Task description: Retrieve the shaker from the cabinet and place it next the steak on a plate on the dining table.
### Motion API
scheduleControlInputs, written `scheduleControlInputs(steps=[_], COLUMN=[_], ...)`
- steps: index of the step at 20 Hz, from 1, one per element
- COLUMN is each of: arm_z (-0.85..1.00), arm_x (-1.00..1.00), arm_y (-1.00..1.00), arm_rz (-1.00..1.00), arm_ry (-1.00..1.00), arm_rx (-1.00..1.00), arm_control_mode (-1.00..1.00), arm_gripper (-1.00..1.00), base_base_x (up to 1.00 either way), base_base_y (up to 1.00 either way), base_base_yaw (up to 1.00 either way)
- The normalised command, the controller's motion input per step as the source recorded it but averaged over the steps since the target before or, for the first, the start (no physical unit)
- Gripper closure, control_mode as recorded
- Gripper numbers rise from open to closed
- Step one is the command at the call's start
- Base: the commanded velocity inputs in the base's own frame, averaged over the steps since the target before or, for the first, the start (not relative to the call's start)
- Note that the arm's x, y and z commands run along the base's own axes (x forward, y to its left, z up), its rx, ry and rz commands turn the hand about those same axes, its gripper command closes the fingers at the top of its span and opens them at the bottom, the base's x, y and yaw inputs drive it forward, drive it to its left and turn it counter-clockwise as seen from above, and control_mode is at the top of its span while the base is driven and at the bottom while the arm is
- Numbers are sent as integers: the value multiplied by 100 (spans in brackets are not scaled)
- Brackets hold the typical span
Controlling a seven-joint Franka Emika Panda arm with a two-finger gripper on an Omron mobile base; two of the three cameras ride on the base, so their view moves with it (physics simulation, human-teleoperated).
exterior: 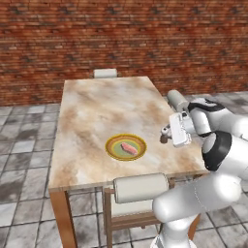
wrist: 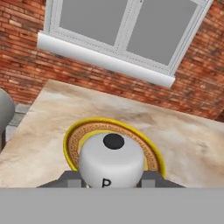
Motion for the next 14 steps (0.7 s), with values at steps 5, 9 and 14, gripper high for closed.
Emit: scheduleControlInputs(steps=[5, 9, 14], arm_z=[-12, -15, -9], arm_x=[15, 13, 16], arm_y=[0, 0, 0], arm_rz=[7, 4, 1], arm_ry=[0, 0, 0], arm_rx=[9, 8, 1], arm_control_mode=[-100, -100, -100], arm_gripper=[100, 100, 100], base_base_x=[0, 0, 0], base_base_y=[0, 0, 0], base_base_yaw=[0, 0, 0])
